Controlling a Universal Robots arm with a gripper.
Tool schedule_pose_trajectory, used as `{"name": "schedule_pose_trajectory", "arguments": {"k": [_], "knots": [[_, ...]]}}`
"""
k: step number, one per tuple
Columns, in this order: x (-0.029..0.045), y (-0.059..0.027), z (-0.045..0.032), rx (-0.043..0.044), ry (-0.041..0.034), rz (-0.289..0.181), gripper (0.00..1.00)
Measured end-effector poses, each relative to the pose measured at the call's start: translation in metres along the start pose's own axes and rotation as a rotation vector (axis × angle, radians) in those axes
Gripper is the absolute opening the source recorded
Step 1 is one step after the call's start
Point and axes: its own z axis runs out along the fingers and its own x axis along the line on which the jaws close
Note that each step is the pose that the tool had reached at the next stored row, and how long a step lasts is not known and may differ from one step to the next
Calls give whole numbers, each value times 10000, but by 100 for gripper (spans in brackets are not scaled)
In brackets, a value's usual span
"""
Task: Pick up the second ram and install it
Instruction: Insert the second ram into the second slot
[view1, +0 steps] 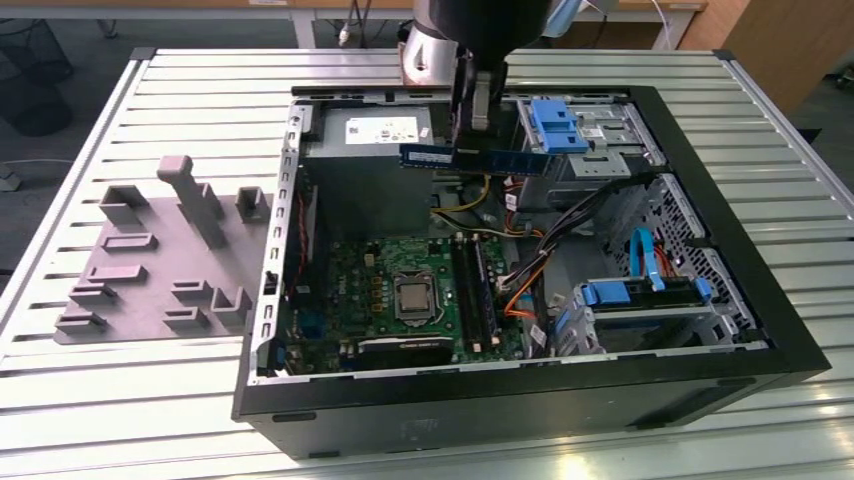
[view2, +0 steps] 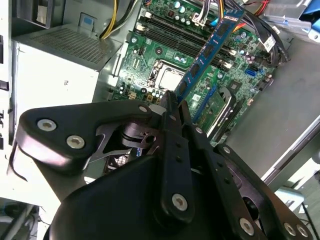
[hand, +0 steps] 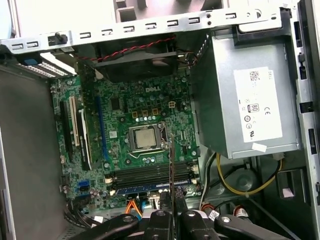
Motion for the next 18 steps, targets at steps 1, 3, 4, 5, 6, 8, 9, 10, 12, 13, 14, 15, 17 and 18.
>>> {"name": "schedule_pose_trajectory", "arguments": {"k": [1, 3, 4, 5, 6, 8, 9, 10, 12, 13, 14, 15, 17, 18], "knots": [[0, 0, 0, 0, 0, 62, 14], [0, 0, 0, 1, -1, 188, 14], [0, 0, 0, 2, -2, 250, 14], [0, 0, 0, 3, -2, 311, 14], [0, 0, 0, 3, -2, 375, 14], [0, 0, 0, 4, -3, 511, 14], [0, 0, 0, 5, -3, 575, 14], [0, 0, 0, 6, -4, 638, 14], [0, 0, 0, 7, -6, 768, 14], [0, 0, 0, 8, -6, 834, 14], [0, 0, 0, 8, -7, 902, 14], [0, 0, 0, 9, -7, 964, 14], [0, 0, 0, 10, -9, 1087, 14], [0, 0, 0, 10, -9, 1147, 14]]}}
